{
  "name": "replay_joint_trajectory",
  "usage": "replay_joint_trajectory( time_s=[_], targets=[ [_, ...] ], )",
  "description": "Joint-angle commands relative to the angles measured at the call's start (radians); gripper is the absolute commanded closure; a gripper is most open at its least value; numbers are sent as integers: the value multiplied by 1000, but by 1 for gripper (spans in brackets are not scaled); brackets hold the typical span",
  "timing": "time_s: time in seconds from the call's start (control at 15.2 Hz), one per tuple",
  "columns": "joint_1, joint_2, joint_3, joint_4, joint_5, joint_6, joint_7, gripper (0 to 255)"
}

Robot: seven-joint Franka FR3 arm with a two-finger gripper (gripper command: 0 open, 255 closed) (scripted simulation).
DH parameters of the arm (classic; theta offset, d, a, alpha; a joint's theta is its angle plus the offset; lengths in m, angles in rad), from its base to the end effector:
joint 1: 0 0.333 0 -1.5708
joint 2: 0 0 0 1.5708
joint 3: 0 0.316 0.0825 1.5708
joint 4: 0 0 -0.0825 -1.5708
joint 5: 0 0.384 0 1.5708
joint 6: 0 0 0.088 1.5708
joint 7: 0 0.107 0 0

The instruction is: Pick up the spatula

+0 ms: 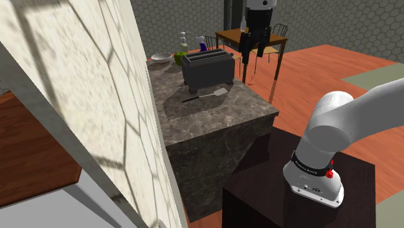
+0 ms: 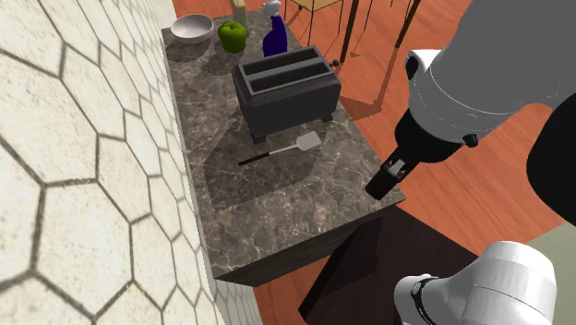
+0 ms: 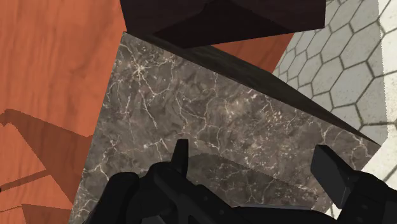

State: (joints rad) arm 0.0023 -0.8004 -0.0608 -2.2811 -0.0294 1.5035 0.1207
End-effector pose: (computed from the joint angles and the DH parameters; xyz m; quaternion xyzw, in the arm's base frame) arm 0.2955 -0.0278 0.6234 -0.9966 0.0817 -0.0106 0.0076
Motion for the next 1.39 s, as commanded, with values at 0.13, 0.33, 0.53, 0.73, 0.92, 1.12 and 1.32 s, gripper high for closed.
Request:
replay_joint_trajectory(
  time_s=[0.13,0.33,0.53,0.73,0.92,1.12,1.32],
  targets=[
    [15,31,-42,-23,-25,57,-88,0],
    [40,92,-105,-44,-58,145,-218,0],
    [66,168,-166,-48,-80,232,-348,0],
    [96,258,-225,-38,-90,317,-478,0],
    [129,359,-280,-12,-84,397,-610,0],
    [163,470,-329,27,-61,470,-746,0],
    [193,588,-369,78,-18,533,-888,0]
  ],
)
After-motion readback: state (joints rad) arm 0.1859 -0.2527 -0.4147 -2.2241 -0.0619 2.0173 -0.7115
